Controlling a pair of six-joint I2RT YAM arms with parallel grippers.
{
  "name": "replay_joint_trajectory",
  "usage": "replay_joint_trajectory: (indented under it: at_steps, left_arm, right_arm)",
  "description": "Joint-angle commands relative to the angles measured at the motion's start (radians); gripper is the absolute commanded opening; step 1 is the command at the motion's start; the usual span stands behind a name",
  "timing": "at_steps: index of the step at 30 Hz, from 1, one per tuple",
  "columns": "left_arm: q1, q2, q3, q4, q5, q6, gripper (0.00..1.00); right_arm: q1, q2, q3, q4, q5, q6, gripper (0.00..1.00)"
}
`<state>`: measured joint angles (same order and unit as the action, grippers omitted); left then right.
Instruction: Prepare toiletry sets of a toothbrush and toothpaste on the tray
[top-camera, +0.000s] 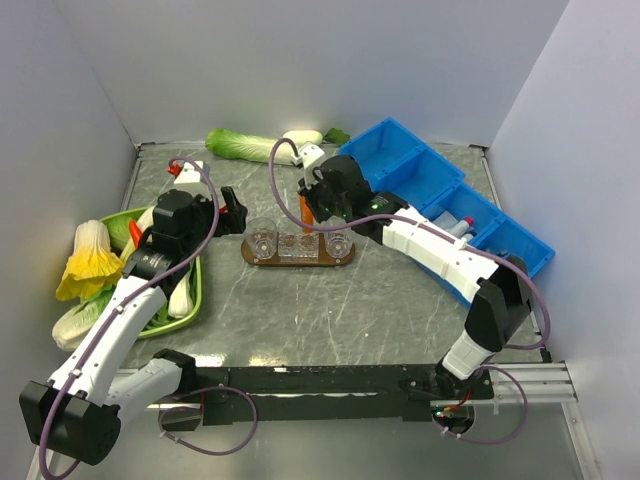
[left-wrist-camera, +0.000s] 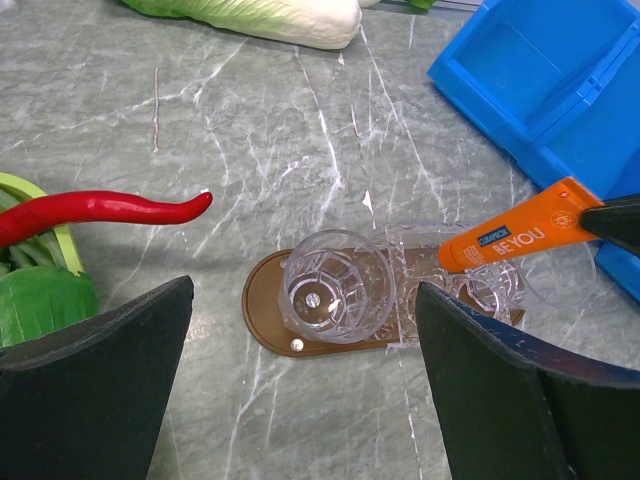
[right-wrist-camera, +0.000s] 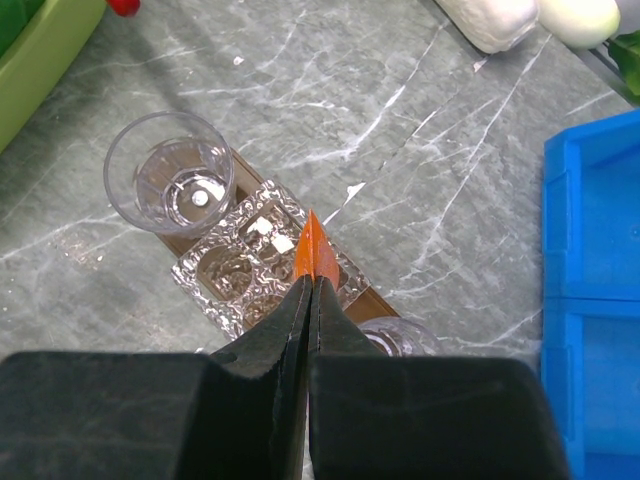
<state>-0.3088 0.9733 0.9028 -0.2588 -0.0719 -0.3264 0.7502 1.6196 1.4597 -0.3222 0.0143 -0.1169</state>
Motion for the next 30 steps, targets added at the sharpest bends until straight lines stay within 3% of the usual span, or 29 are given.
replay_joint_trajectory:
  at_steps: [1, 30]
  left_arm:
    - [0.002, -0.002, 0.022, 0.03, 0.009, 0.009, 0.97]
    - [0.002, 0.004, 0.019, 0.032, 0.012, 0.009, 0.97]
  right_arm:
    - [0.005, 0.017, 0.048, 0.058, 0.001, -0.003, 0.0]
    - [0.005, 0.071, 0.019, 0.097, 0.015, -0.007, 0.0]
